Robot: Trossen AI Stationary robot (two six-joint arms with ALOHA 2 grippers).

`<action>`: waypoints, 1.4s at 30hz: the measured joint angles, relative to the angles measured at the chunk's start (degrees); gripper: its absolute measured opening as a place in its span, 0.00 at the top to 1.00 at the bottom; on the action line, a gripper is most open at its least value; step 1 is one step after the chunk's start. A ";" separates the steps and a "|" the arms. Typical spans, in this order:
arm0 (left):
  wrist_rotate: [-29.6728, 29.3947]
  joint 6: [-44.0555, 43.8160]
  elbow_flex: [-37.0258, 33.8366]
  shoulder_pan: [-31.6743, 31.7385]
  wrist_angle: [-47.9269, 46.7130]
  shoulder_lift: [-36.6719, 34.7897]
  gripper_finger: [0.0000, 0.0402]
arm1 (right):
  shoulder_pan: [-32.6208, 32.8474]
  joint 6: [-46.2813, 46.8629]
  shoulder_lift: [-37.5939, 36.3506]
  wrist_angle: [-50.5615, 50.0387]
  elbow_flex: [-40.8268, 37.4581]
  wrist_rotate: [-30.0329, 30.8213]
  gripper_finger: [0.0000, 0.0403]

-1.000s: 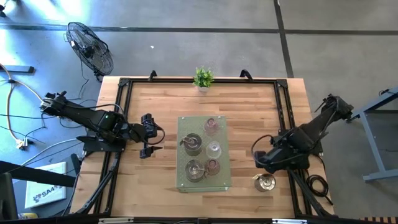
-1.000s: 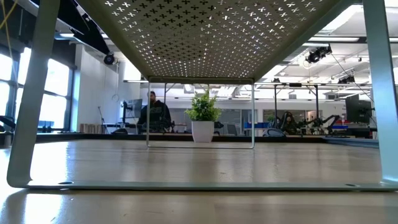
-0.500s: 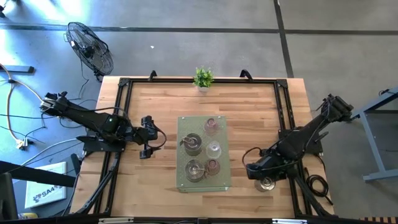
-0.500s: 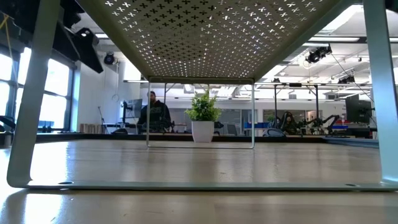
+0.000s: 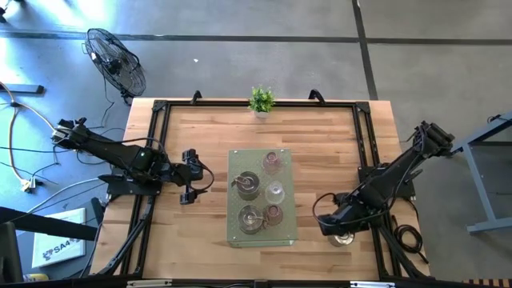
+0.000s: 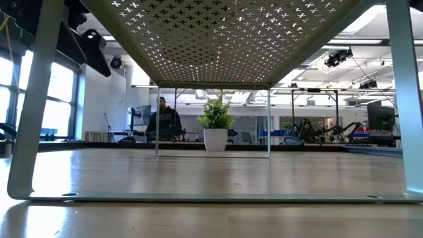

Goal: Pick & Place candle stick holders
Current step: Put the green scented candle on the shelf aligned with the purple candle holder

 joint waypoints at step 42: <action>0.35 -0.63 0.00 -0.01 -0.07 0.00 0.01 | 0.28 1.25 -0.11 1.38 0.02 8.64 0.42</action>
